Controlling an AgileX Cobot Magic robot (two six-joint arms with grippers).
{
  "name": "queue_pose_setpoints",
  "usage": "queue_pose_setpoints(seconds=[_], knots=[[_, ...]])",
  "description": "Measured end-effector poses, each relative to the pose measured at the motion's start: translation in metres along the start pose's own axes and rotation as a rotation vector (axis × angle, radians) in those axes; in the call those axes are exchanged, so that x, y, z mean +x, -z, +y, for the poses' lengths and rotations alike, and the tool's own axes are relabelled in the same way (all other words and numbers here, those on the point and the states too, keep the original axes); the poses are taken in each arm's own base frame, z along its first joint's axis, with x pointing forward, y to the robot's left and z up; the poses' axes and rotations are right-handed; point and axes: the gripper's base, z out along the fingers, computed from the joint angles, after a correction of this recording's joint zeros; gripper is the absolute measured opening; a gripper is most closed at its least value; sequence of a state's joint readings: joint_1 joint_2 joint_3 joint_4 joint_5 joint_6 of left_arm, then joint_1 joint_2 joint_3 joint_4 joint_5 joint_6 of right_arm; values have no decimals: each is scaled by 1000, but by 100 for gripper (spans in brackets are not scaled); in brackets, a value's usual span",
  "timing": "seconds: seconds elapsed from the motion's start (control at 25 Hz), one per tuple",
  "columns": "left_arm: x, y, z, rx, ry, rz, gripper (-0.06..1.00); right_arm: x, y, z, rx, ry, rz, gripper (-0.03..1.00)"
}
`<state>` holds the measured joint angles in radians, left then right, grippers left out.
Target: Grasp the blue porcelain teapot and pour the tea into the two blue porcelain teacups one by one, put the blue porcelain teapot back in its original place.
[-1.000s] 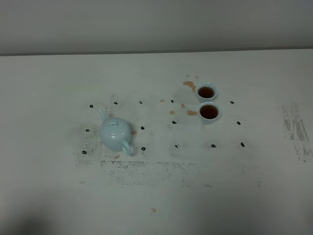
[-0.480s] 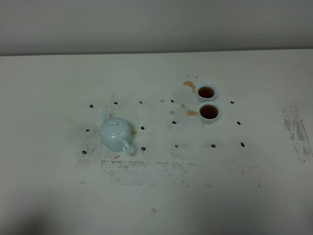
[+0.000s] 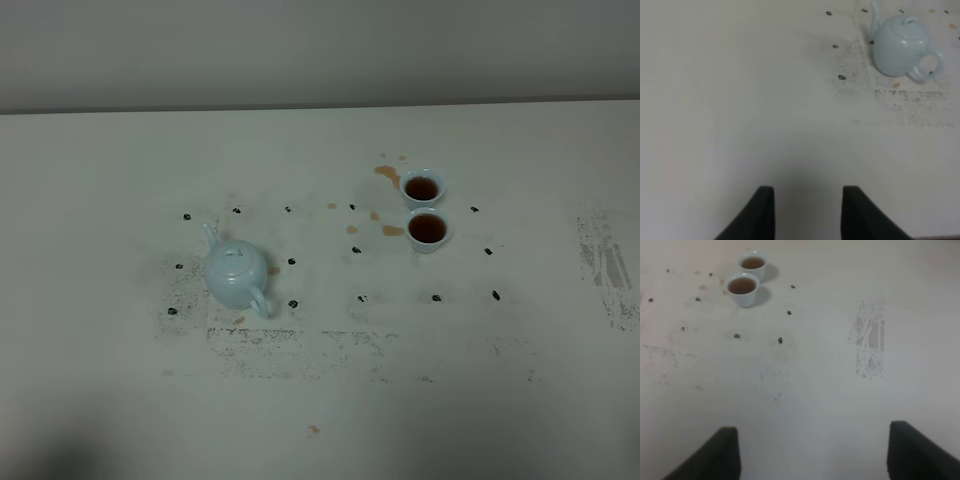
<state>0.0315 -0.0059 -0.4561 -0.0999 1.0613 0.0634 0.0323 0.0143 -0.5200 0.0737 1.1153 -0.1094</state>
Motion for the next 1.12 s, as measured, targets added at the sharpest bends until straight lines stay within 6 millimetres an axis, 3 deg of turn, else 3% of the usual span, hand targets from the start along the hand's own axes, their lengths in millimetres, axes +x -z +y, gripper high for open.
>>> queue_pose_setpoints(seconds=[0.24,1.12], knots=[[0,0,8,-86,93,0,31,0,0,0,0,0,0,59],[0,0,8,-92,101,-1,31,0,0,0,0,0,0,59]])
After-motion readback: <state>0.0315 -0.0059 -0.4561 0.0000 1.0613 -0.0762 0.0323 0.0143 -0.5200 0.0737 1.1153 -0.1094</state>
